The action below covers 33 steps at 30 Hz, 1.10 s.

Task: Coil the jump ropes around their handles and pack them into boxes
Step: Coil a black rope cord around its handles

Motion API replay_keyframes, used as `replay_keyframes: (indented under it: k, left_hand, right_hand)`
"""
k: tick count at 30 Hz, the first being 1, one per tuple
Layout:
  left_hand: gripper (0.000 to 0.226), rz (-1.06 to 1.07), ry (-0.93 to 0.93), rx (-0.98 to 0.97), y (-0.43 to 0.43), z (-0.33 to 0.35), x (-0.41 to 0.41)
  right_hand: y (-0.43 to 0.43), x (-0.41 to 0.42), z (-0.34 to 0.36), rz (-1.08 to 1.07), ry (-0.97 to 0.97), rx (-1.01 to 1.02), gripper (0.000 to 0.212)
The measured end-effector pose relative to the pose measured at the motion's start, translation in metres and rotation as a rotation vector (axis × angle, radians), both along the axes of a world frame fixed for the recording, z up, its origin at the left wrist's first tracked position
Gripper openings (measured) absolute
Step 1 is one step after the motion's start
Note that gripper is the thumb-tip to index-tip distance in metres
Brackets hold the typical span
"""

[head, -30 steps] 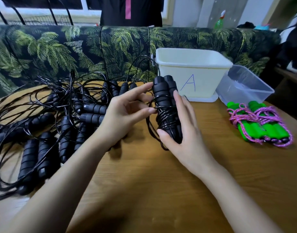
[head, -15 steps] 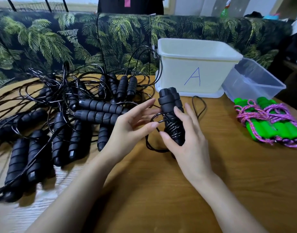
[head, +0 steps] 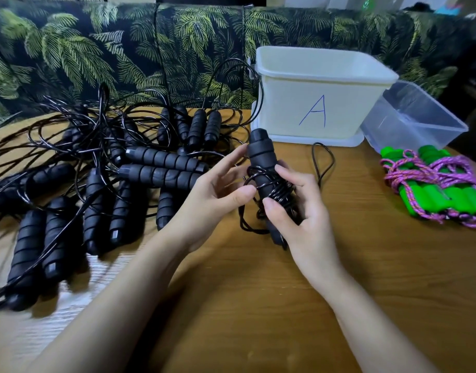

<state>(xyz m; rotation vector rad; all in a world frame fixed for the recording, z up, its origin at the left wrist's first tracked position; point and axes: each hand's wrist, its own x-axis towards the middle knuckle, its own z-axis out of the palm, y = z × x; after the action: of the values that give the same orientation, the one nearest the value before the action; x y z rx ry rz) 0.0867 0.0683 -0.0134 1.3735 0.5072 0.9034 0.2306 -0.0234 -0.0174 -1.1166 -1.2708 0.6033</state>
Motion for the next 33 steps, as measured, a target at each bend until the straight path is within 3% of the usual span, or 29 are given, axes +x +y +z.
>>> replay_keyframes:
  k: [4,10,17,20,26,30,33]
  left_hand:
    - [0.065,0.104,-0.040,-0.016,-0.001,0.001,0.000]
    - [0.069,0.192,-0.036,0.028,-0.004,0.006,0.001]
    - [0.082,0.107,0.061,0.100,-0.002,0.005,-0.004]
    - [0.078,0.153,0.088,0.159,-0.002,0.003,-0.003]
    - [0.059,0.237,0.082,0.238,-0.003,0.001,0.001]
    - [0.058,0.291,0.072,0.249,-0.006,0.000,0.004]
    - [0.058,0.300,0.080,0.268,-0.008,0.000,0.007]
  right_hand:
    - [0.001,-0.002,-0.002,0.015,-0.066,-0.034,0.043]
    - [0.003,-0.006,-0.003,-0.073,-0.312,0.047,0.044]
    - [0.004,0.005,0.000,0.051,0.013,-0.053,0.040]
    - [0.004,0.008,0.001,0.079,0.041,-0.068,0.040]
    - [0.003,-0.001,-0.004,-0.096,-0.306,-0.055,0.050]
    - [0.000,-0.005,-0.001,-0.241,-0.586,-0.148,0.082]
    - [0.000,-0.006,-0.003,-0.324,-0.716,-0.097,0.097]
